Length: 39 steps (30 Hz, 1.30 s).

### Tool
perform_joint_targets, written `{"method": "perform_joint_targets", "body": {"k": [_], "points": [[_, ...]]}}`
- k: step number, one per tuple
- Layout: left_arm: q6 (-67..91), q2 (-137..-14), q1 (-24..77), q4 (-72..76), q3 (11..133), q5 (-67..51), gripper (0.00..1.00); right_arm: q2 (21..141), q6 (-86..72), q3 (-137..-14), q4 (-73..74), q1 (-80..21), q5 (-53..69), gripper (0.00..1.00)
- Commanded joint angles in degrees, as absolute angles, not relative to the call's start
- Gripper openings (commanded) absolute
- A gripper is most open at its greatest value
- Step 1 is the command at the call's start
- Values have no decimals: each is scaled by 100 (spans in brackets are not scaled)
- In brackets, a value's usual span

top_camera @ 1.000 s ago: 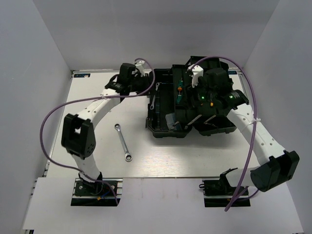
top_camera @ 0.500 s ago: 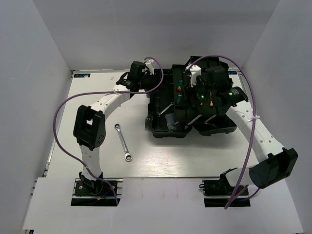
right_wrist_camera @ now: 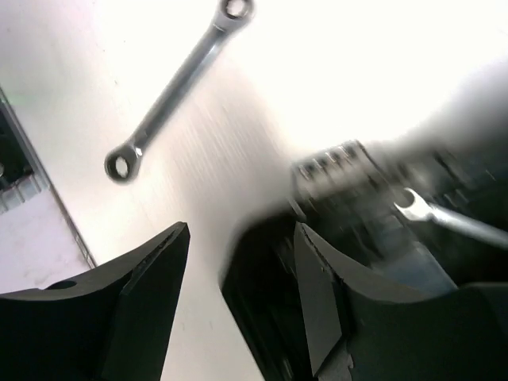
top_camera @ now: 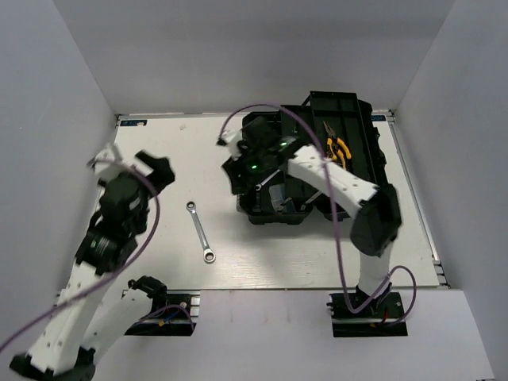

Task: Sort the tools into containers

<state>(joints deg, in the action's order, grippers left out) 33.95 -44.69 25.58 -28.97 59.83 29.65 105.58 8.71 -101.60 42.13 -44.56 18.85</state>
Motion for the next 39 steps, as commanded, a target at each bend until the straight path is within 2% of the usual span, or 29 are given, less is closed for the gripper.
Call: {"method": "perform_joint_targets", "body": {"k": [1, 5, 12, 29, 32, 39], "points": [[3719, -3661, 2558, -3876, 5125, 4544, 99, 11213, 485, -10853, 4333, -5097, 1268, 62], [3315, -2858, 2558, -3780, 4616, 4457, 99, 12207, 185, -11854, 4395, -5624, 546, 64], [2418, -1584, 2610, -3146, 3981, 3973, 99, 12928, -509, -11936, 3964, -6319, -237, 70], [2312, -1530, 2558, -3138, 4034, 3656, 99, 13974, -1274, -11988, 3402, -6864, -966, 71], [2312, -1468, 2558, -3138, 4034, 3656, 99, 14054, -1406, -11848, 3410, -6935, -1256, 66], [2312, -1354, 2558, -3138, 4034, 3656, 99, 14176, -1784, -11242, 3577, -6970, -1433, 47]]}}
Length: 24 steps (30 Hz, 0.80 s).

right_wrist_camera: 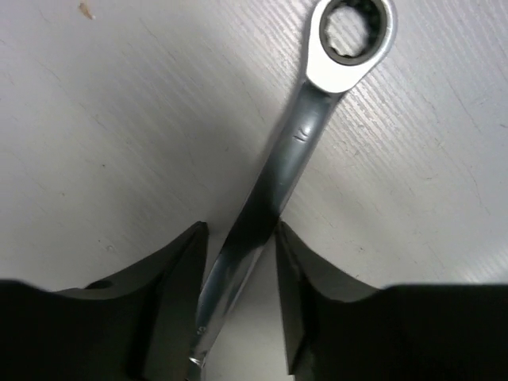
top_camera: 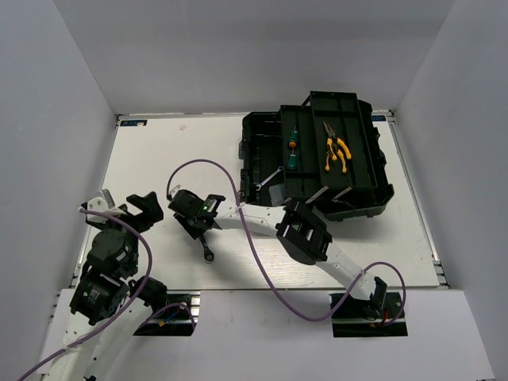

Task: Sort the tools into containers

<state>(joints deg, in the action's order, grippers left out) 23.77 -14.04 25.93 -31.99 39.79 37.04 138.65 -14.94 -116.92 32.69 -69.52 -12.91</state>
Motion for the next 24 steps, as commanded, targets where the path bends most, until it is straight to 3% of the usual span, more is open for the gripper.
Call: {"method": "perform_joint_targets", "body": {"k": [1, 6, 7, 10, 24], "points": [[2312, -1293, 2558, -3138, 4034, 3656, 99, 14185, -1810, -11146, 3577, -6987, -1433, 42], [2312, -1230, 2558, -3138, 4034, 3656, 99, 14238, -1846, -10908, 3577, -6987, -1328, 22], [2312, -1230, 2558, -3138, 4034, 3656, 99, 14247, -1854, -10899, 3595, -6987, -1318, 13], [2312, -1230, 2558, -3138, 4034, 3656, 99, 14247, -1714, -10942, 3638, -6978, -1318, 0], [2312, -1389, 2558, -3085, 4034, 3656, 99, 13342, -598, -11988, 4060, -6451, 139, 0]]}}
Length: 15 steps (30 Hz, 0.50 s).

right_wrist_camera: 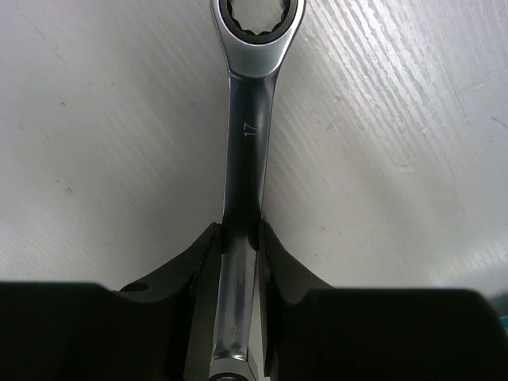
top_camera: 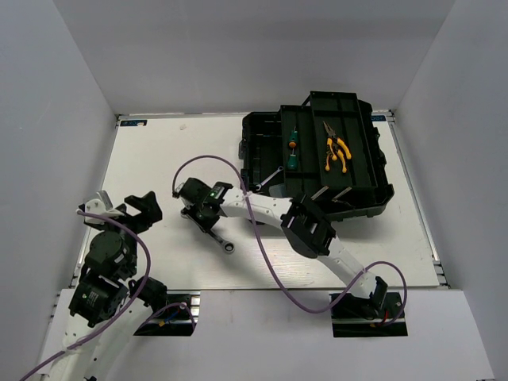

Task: Sort the tools into containers

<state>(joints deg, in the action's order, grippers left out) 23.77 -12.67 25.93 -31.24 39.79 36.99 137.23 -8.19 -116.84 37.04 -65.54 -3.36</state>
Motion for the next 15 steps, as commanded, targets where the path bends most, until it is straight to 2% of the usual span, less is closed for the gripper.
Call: {"method": "perform_joint_targets", "body": {"k": [1, 15], "points": [[2312, -1389, 2558, -3085, 4034, 3656, 99, 13263, -598, -12040, 4061, -6442, 167, 0], [2259, -1564, 2558, -3085, 4034, 3604, 99, 12648, -545, -12612, 4157, -6223, 273, 0]]}}
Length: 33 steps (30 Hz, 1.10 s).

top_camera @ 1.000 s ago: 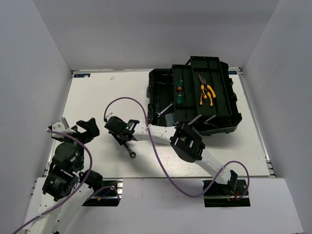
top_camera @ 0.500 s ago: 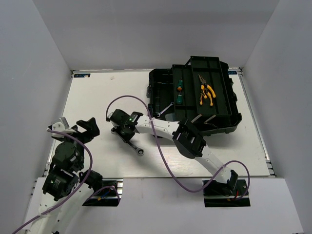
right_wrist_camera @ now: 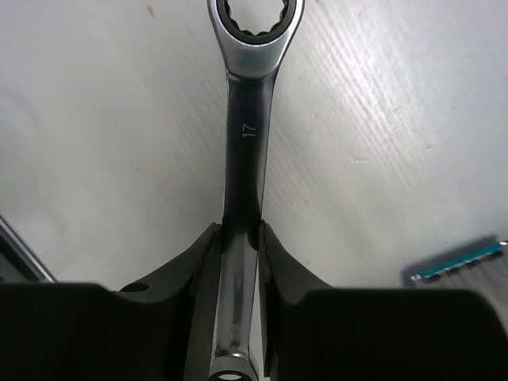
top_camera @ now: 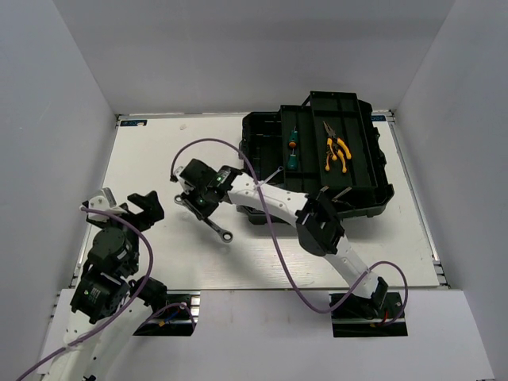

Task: Sort the tools into containers

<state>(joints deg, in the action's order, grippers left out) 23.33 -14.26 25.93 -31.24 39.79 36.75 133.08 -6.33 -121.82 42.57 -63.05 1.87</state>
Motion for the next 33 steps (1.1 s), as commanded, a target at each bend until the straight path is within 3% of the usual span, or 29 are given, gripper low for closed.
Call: {"method": "perform_joint_targets", "body": {"k": [1, 19, 26, 33], "points": [[2259, -1564, 2558, -3085, 4034, 3604, 99, 12595, -554, -12682, 4157, -6214, 246, 0], [2259, -1722, 2558, -3085, 4034, 3656, 99, 11857, 184, -12718, 3577, -5151, -1932, 0], [2259, -1828, 2558, -3085, 4034, 3586, 99, 11540, 176, -12095, 3357, -4483, -2127, 0], [2180, -2652, 2558, -2646, 3929, 2323, 99, 11610, -264, -11663, 3489, -4087, -1767, 0]]}}
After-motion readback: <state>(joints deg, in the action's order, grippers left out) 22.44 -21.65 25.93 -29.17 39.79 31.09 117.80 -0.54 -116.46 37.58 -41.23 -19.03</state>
